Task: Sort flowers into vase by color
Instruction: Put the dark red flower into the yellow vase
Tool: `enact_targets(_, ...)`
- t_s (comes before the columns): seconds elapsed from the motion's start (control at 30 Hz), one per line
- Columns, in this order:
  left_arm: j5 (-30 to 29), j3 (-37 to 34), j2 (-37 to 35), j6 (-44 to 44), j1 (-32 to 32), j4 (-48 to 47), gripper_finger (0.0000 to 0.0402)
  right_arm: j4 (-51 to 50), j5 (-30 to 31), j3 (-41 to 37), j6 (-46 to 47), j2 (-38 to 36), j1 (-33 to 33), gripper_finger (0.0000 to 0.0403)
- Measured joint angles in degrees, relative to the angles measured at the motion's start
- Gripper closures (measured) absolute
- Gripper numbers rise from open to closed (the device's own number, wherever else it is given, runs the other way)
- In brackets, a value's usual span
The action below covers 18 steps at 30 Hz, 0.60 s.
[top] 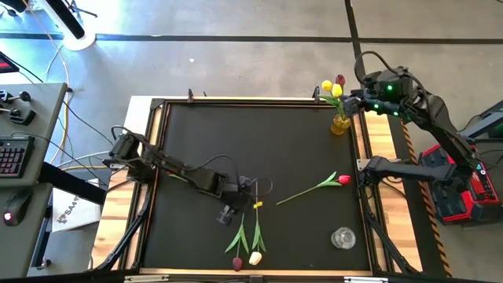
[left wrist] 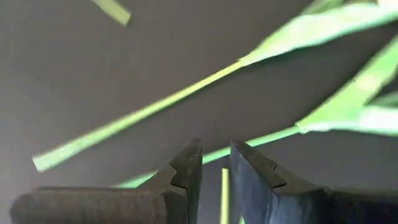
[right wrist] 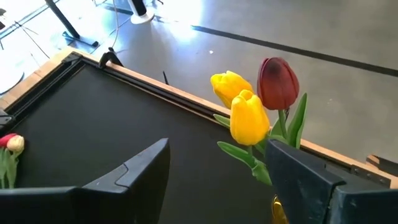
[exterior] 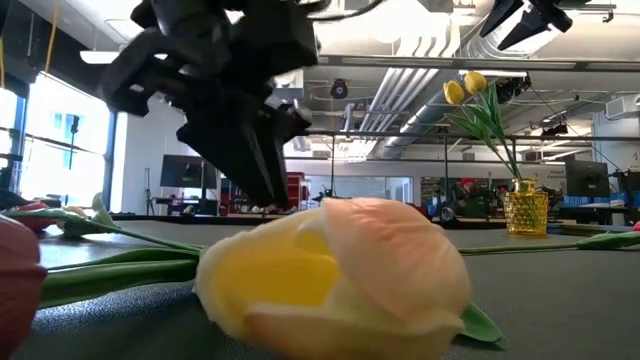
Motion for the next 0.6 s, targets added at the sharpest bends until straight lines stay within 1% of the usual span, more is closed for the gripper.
enact_targets(0.17,-0.32,0.01,1.60,19.25,-1.30,2.64,0.0328,-1.03,-0.95,0.00,0.41,0.50,0.00,0.0155)
enact_targets(0.3,-0.30,0.02,3.75,31.62,-1.67,2.31,0.0328,-3.29,-1.12,0.00,1.68,0.60,0.00,0.0155)
enact_targets(0.47,-0.45,0.07,5.35,39.70,-2.47,1.51,0.0328,-6.36,-1.12,0.00,3.24,0.61,0.00,0.0155)
enact_targets(0.6,-0.87,0.07,5.35,43.21,-3.39,1.57,0.0328,-8.46,-1.11,0.00,4.70,0.61,0.00,0.0155)
